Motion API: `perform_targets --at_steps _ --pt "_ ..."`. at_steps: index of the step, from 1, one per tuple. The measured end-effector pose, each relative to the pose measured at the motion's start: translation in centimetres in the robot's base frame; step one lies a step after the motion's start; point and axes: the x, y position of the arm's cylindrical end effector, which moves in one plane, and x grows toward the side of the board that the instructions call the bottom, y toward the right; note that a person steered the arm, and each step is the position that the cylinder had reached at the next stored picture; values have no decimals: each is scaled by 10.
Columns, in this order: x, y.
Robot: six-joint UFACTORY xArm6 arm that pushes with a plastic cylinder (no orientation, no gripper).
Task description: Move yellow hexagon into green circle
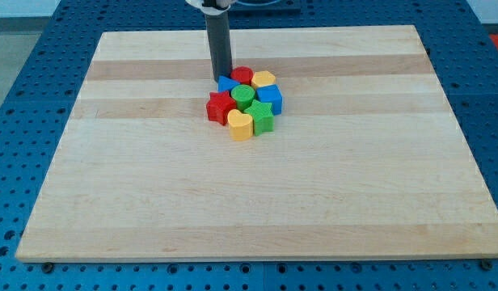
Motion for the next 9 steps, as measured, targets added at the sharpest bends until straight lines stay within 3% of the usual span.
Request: perform_targets --at_steps 2,4,6,9 --pt "-30 3" --pt "-49 72" --pt "-5 92" --pt "23 95"
